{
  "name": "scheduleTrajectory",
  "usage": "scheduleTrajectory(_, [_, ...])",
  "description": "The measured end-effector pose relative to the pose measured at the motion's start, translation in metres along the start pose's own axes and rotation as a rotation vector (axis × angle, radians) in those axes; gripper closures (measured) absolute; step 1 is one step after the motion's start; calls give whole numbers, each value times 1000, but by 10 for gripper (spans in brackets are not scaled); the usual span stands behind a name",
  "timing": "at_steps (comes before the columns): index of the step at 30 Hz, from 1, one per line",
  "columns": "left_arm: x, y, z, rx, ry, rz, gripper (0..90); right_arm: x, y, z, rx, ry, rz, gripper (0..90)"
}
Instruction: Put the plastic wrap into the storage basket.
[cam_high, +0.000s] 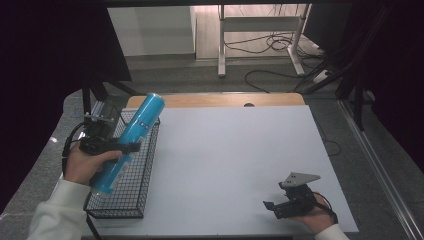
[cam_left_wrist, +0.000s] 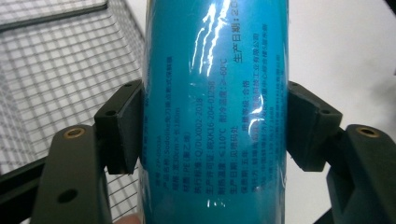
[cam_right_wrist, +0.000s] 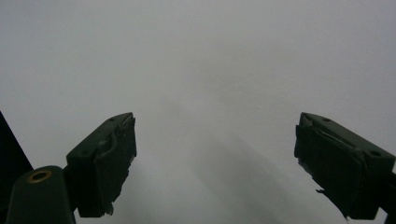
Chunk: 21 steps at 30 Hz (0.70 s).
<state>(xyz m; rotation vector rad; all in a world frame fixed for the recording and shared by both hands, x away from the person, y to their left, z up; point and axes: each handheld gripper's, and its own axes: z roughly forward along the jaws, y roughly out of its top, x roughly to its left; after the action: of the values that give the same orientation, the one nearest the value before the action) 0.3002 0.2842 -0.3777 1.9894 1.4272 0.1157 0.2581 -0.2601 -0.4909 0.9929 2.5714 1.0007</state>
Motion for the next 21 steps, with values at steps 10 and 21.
scheduleTrajectory(10, [28, -12, 11, 0, 65, -98, 312, -1, 0, 1, 6, -4, 2, 136])
scheduleTrajectory(21, [48, -22, 32, 56, 152, -156, 312, -2, -1, 2, 12, -6, 4, 136])
